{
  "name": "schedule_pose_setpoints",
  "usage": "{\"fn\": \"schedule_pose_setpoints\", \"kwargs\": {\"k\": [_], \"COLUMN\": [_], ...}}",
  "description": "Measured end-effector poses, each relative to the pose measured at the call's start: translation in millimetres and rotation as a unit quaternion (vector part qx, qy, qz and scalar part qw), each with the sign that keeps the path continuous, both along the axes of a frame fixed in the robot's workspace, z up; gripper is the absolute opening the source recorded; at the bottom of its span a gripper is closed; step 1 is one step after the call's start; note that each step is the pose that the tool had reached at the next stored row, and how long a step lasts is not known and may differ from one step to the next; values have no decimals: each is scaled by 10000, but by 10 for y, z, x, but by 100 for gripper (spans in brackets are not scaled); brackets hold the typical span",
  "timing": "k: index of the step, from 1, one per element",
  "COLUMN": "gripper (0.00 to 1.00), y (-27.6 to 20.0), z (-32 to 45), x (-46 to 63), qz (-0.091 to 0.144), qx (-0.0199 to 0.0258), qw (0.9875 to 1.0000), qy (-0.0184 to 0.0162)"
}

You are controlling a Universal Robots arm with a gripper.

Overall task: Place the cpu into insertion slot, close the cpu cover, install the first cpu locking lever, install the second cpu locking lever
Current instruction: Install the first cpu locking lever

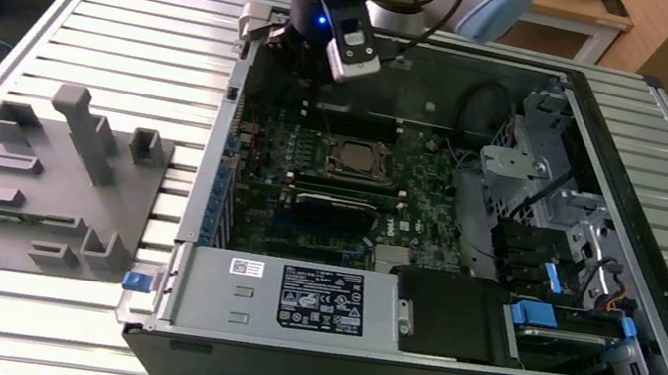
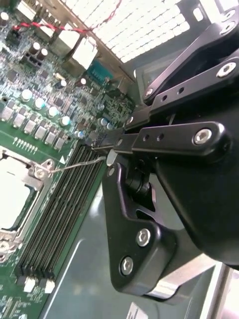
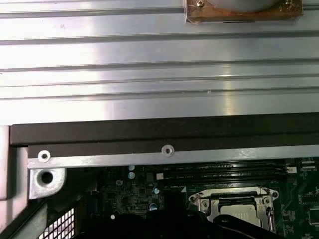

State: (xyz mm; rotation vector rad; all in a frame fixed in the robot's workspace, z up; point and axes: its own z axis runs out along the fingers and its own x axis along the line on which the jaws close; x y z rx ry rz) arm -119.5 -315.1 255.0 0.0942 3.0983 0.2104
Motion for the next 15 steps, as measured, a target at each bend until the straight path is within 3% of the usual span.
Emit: {"fn": "schedule_pose_setpoints", "kwargs": {"k": [15], "gripper": [11], "y": [1], "z": [-6], "x": [377], "qz": [0], "qx": [0], "qw": [10000], "qy": [0]}}
